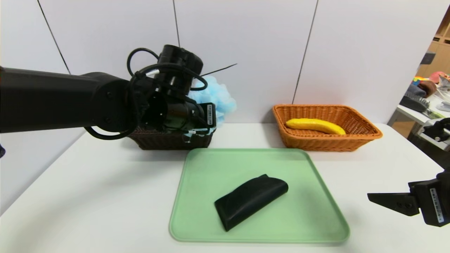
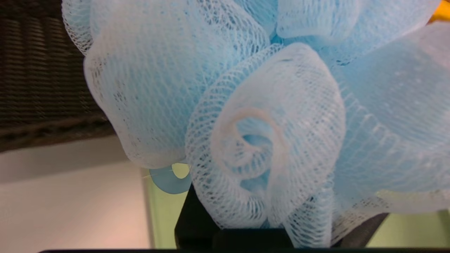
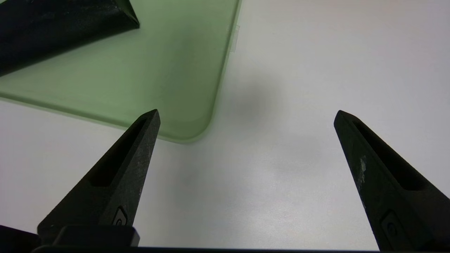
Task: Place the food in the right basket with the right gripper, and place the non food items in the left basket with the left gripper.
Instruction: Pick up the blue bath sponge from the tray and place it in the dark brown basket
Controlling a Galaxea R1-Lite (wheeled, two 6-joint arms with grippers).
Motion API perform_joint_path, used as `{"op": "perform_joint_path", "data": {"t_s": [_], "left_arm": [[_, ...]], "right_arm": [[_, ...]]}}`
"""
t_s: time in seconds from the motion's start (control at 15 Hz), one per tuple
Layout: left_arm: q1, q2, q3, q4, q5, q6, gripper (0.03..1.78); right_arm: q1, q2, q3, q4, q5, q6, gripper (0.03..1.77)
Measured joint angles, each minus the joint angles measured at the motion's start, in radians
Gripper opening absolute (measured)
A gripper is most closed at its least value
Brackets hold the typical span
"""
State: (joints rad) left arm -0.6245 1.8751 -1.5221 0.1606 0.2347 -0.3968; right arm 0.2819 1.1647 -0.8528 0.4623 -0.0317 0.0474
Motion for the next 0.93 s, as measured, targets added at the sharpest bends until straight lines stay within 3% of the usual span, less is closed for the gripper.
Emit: {"op": "perform_joint_path", "data": {"t_s": [0.27,0.93], "left_arm": [[0.103,0.01,-0.044,-0.001,-0.003,0.089,0.3],[0.291,0.192,-0.114,-0.057,-0.004,0.162,0.3]], "right_arm": [[0.001,0.001,0.015,-0.006,0.002,0.0,1.71],[0.001,-0.004,0.053,-0.007,0.001,0.001,1.71]]}}
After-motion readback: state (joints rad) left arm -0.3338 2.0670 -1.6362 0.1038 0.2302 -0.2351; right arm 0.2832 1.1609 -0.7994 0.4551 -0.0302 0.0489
